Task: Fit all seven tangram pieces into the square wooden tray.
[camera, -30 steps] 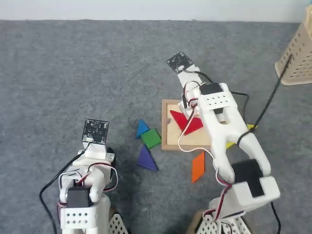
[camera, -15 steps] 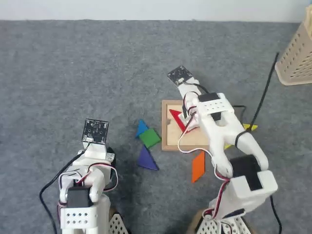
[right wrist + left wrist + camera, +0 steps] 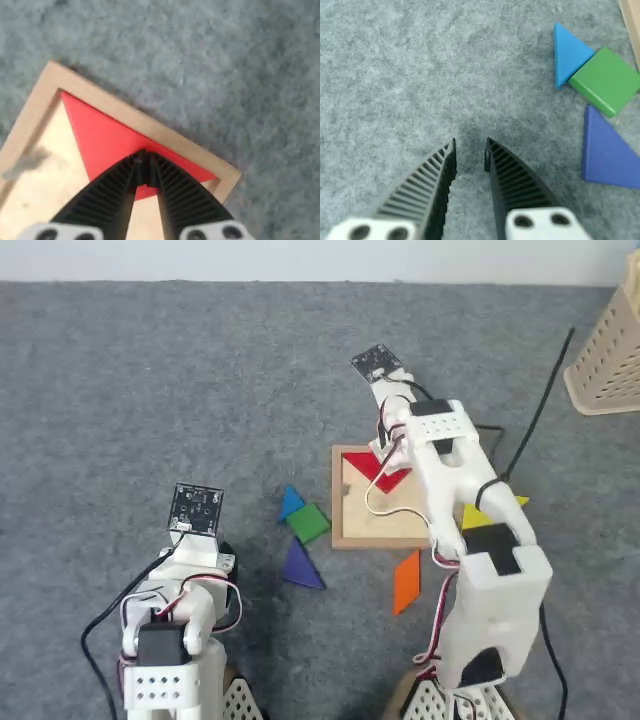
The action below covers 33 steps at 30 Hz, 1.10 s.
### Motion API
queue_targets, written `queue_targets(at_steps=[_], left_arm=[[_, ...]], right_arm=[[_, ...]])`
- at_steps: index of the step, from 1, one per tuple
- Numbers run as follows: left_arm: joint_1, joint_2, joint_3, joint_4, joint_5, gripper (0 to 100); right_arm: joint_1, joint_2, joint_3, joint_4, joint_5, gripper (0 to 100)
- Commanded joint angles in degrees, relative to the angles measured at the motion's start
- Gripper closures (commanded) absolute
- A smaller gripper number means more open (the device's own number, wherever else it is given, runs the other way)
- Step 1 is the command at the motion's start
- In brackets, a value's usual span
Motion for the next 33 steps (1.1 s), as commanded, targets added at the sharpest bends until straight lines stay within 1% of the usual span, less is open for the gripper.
queue_targets(at_steps=[1, 5, 9, 12, 16, 18, 20, 25, 30, 33], left_arm=[[-0.09, -0.97, -0.48, 0.18, -0.44, 91], [-0.09, -0.97, -0.48, 0.18, -0.44, 91], [-0.09, -0.97, -0.48, 0.18, -0.44, 91], [-0.09, -0.97, -0.48, 0.18, -0.44, 91], [-0.09, -0.97, -0.48, 0.18, -0.44, 91], [-0.09, -0.97, -0.48, 0.18, -0.44, 91], [-0.09, -0.97, -0.48, 0.18, -0.44, 91], [-0.09, -0.97, -0.48, 0.18, -0.44, 91], [-0.09, -0.97, -0.48, 0.18, -0.44, 91], [-0.09, -0.97, -0.48, 0.18, -0.44, 91]], right_arm=[[1.10, 0.48, -3.78, 3.47, -0.53, 99.2], [2.24, -6.02, -4.31, 8.13, -1.49, 99.2], [5.85, -15.87, -2.11, 11.21, -7.91, 99.2], [9.54, -22.46, 1.05, 12.97, -10.46, 99.2], [13.14, -29.14, 7.12, 13.05, -10.90, 99.2], [13.76, -31.52, 10.99, 12.79, -10.90, 99.2], [13.32, -32.75, 14.42, 12.53, -10.55, 99.2], [7.60, -31.96, 18.20, 5.85, -10.37, 99.2], [0.04, -24.48, 14.95, 0.57, -10.29, 99.2], [-1.89, -16.48, 9.49, 0.48, -10.29, 99.2]])
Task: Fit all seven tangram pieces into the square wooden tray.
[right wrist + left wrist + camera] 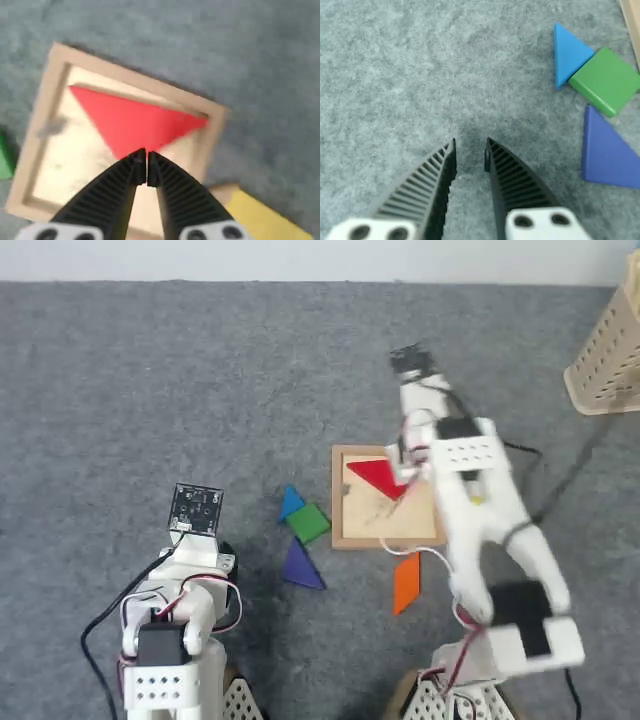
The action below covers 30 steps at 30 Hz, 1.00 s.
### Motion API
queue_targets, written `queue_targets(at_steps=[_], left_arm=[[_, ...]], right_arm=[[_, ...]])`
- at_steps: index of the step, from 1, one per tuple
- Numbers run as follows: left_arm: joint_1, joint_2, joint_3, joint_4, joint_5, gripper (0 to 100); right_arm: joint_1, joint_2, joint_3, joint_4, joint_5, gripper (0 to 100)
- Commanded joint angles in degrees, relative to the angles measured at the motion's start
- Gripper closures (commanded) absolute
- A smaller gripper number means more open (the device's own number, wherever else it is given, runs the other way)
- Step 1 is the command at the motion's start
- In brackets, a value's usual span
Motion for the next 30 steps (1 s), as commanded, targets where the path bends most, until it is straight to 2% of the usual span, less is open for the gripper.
queue_targets(at_steps=[1, 7, 15, 22, 27, 30], left_arm=[[-0.09, -0.97, -0.48, 0.18, -0.44, 91], [-0.09, -0.97, -0.48, 0.18, -0.44, 91], [-0.09, -0.97, -0.48, 0.18, -0.44, 91], [-0.09, -0.97, -0.48, 0.18, -0.44, 91], [-0.09, -0.97, -0.48, 0.18, -0.44, 91], [-0.09, -0.97, -0.48, 0.18, -0.44, 91]], right_arm=[[-1.80, 7.08, -8.53, -1.45, -0.09, 99.2], [-1.63, 18.24, -15.38, -1.36, -0.09, 99.2], [-0.92, 22.73, -20.75, -1.36, -0.09, 99.2], [-0.48, 15.52, -25.85, 7.78, -0.53, 99.1], [-0.31, 6.99, -29.54, 16.04, -3.60, 88.3], [1.71, 1.63, -29.71, 20.09, -5.98, 86.5]])
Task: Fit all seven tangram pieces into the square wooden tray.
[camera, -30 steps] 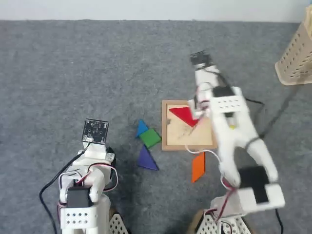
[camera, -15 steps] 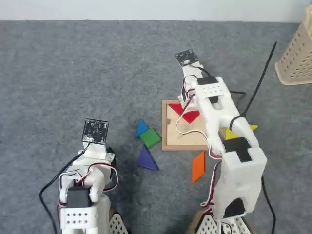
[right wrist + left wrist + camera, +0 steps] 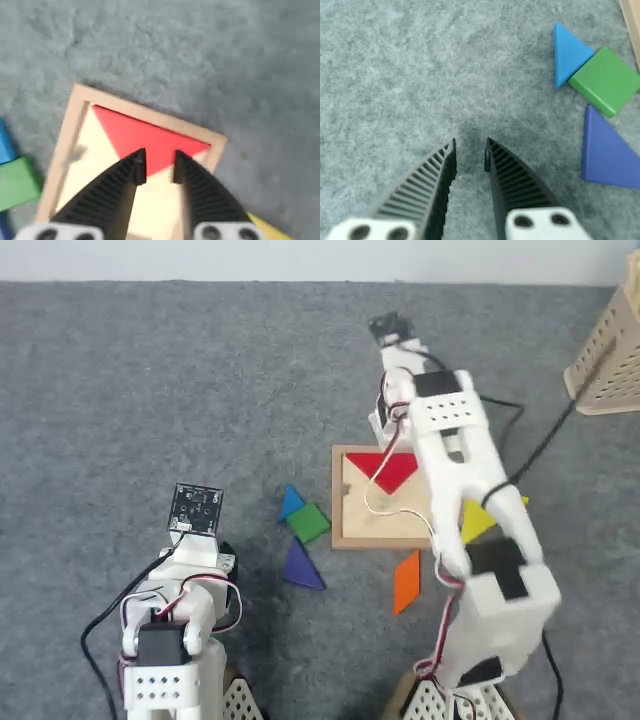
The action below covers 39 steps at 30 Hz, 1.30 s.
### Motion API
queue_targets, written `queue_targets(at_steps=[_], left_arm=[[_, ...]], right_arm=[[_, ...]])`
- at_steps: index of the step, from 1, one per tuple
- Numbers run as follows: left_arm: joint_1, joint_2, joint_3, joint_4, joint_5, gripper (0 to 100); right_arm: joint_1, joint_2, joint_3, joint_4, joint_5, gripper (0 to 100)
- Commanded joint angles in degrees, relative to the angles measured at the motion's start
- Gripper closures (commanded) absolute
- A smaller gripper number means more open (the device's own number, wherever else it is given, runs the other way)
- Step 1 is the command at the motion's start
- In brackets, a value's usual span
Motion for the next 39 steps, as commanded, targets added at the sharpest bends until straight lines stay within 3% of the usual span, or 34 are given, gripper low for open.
queue_targets(at_steps=[1, 7, 14, 22, 27, 39], left_arm=[[-0.09, -0.97, -0.48, 0.18, -0.44, 91], [-0.09, -0.97, -0.48, 0.18, -0.44, 91], [-0.09, -0.97, -0.48, 0.18, -0.44, 91], [-0.09, -0.97, -0.48, 0.18, -0.44, 91], [-0.09, -0.97, -0.48, 0.18, -0.44, 91], [-0.09, -0.97, -0.48, 0.18, -0.44, 91]], right_arm=[[3.82, -9.63, -3.60, 5.76, -3.52, 86.5], [12.79, -9.89, 3.16, 9.80, -14.51, 86.3], [17.27, -1.63, 9.05, 7.25, -27.78, 86.1], [17.45, 4.18, 8.97, 5.32, -28.04, 78.4], [20.44, 4.35, 9.23, 5.32, -27.78, 79.2], [18.86, 4.44, 11.52, -1.10, -27.96, 79.0]])
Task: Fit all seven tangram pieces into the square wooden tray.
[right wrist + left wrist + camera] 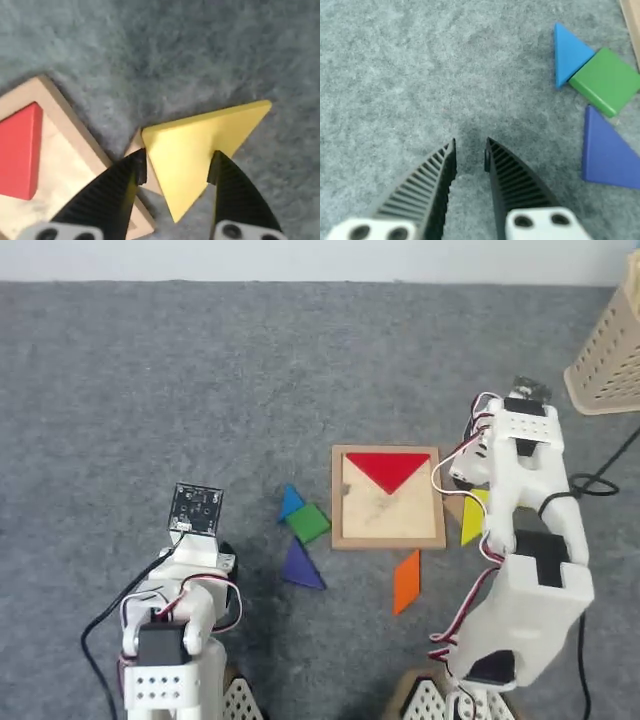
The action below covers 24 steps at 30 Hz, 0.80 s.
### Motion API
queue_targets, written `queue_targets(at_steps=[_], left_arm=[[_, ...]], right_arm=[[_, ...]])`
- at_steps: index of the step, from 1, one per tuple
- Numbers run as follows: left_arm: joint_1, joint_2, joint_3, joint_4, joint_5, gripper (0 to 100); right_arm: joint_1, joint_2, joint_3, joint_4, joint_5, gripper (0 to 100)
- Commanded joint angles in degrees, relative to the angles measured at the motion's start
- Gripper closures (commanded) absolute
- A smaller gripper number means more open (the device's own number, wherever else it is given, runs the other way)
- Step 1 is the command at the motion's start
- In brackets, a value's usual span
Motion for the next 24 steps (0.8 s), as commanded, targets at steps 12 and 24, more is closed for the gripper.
queue_targets(at_steps=[12, 24], left_arm=[[0.00, -0.97, -0.48, 0.18, -0.44, 91], [0.00, -0.97, -0.48, 0.18, -0.44, 91]], right_arm=[[1.19, 9.63, -8.09, 1.45, -0.88, 79.0], [5.14, 14.29, -13.80, 3.91, 5.71, 79.1]])
